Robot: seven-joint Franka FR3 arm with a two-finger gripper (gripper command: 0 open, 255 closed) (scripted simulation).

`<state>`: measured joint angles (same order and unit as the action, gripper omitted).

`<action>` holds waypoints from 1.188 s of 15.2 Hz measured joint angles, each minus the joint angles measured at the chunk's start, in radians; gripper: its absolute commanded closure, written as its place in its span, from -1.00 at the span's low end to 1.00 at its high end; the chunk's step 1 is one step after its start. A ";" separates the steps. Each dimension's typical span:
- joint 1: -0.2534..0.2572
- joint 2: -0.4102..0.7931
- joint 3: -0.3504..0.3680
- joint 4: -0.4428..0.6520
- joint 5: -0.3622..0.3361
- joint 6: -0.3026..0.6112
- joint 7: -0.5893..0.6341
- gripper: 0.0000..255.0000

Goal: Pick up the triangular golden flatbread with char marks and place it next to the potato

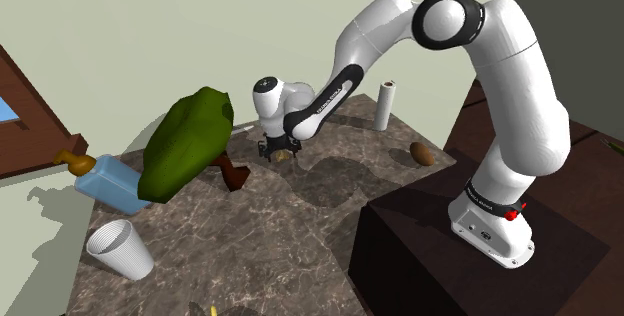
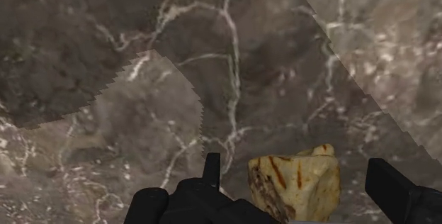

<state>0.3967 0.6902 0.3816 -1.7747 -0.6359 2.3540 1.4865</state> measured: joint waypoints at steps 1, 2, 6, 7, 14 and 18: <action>0.000 0.003 -0.001 0.002 -0.001 0.001 -0.001 -1.00; 0.000 0.005 -0.002 0.002 -0.002 0.003 0.000 -1.00; 0.000 0.005 -0.003 0.002 -0.003 0.004 0.000 -1.00; 0.000 0.005 -0.003 0.002 -0.003 0.004 0.000 1.00; 0.000 0.005 -0.003 0.002 -0.003 0.004 0.000 1.00; -0.002 0.000 -0.001 0.000 0.000 0.001 -0.002 1.00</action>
<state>0.3947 0.6903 0.3809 -1.7749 -0.6361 2.3553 1.4845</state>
